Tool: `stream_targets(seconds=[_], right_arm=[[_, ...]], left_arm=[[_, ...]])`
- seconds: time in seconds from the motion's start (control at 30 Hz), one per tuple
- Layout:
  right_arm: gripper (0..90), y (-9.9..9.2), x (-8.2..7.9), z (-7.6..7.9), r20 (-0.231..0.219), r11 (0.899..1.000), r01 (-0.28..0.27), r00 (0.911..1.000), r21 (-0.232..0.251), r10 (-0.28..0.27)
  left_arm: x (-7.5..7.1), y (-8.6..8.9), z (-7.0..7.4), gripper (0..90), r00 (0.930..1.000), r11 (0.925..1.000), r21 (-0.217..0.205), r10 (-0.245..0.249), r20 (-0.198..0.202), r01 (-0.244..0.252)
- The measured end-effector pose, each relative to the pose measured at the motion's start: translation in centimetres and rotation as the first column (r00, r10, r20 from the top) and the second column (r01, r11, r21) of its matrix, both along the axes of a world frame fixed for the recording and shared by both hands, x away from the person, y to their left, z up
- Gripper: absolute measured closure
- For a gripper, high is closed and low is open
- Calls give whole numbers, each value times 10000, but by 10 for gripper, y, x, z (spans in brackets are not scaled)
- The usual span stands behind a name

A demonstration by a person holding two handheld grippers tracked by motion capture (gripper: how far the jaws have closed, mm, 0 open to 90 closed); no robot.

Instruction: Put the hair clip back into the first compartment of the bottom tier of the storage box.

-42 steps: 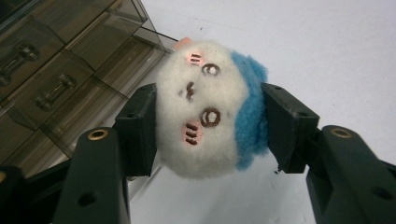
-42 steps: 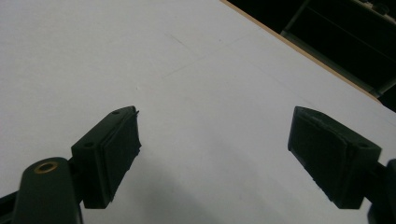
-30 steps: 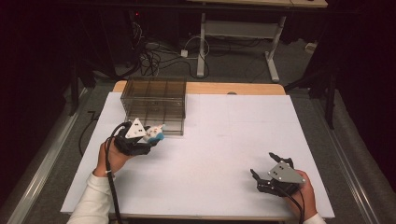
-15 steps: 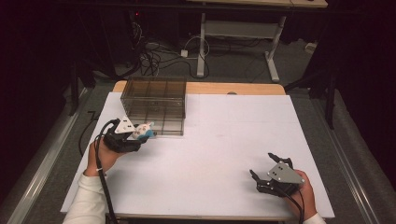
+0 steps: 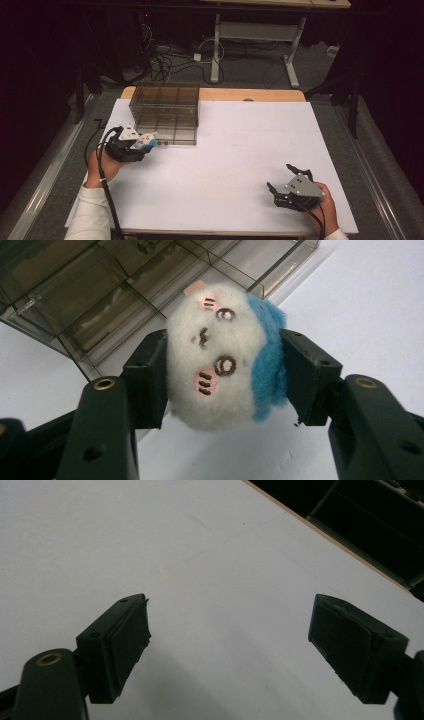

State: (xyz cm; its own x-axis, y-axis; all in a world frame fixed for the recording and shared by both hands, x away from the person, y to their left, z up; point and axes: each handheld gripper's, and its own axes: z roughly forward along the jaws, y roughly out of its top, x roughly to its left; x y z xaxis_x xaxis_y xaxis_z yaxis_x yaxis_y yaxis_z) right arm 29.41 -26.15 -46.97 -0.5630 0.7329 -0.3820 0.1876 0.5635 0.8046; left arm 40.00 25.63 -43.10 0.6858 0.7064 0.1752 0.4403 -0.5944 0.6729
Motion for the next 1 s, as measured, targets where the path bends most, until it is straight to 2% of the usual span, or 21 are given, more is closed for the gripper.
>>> stream_targets(seconds=[0.1, 0.23, 0.27, 0.3, 0.47, 0.57, 0.67, 0.83, 0.87, 0.9, 0.97, 1.0], right_arm=[[169, 1, 0, 0, -14, 10000, 16, 10000, 58, -16], [170, 1, 0, -1, -61, 10000, 8, 10000, 4, -8], [170, 1, 1, -1, -70, 10000, 3, 10000, 14, -3], [170, 1, 1, -1, -67, 10000, 10, 10000, 18, -10], [170, 3, 1, -2, -150, 10000, 24, 9999, 21, -24], [170, 4, 1, -3, -183, 10000, -25, 9998, -23, 25], [170, 4, 1, -3, -200, 10000, -7, 9998, -7, 7], [170, 5, 1, -4, -221, 10000, -26, 9998, -17, 26], [170, 5, 1, -4, -222, 10000, -28, 9997, -11, 28], [170, 5, 1, -4, -221, 10000, -36, 9997, -21, 36], [170, 6, 2, -4, -242, 10000, -70, 9997, -53, 69], [170, 6, 2, -4, -249, 10000, -77, 9997, -61, 75]], left_arm=[[3, 3, 0, 407, 9999, 9994, 312, 150, 38, -151], [11, 6, -6, 406, 9988, 9927, 1172, 328, -366, -283], [13, 7, -6, 406, 9983, 9914, 1269, 376, -438, -317], [14, 8, -7, 407, 9980, 9908, 1309, 407, -481, -341], [26, 14, -7, 407, 9966, 9941, 1001, 478, -669, -410], [32, 10, -11, 407, 9956, 9880, 1509, 447, -819, -320], [35, 9, -12, 407, 9967, 9879, 1502, 481, -655, -379], [38, 8, -11, 407, 9970, 9875, 1527, 494, -595, -398], [40, 8, -10, 407, 9956, 9892, 1404, 539, -768, -427], [41, 10, -7, 407, 9947, 9927, 1088, 606, -836, -513], [42, 14, 0, 406, 9951, 9969, 515, 636, -758, -598], [43, 15, 3, 407, 9949, 9969, 485, 648, -771, -612]])
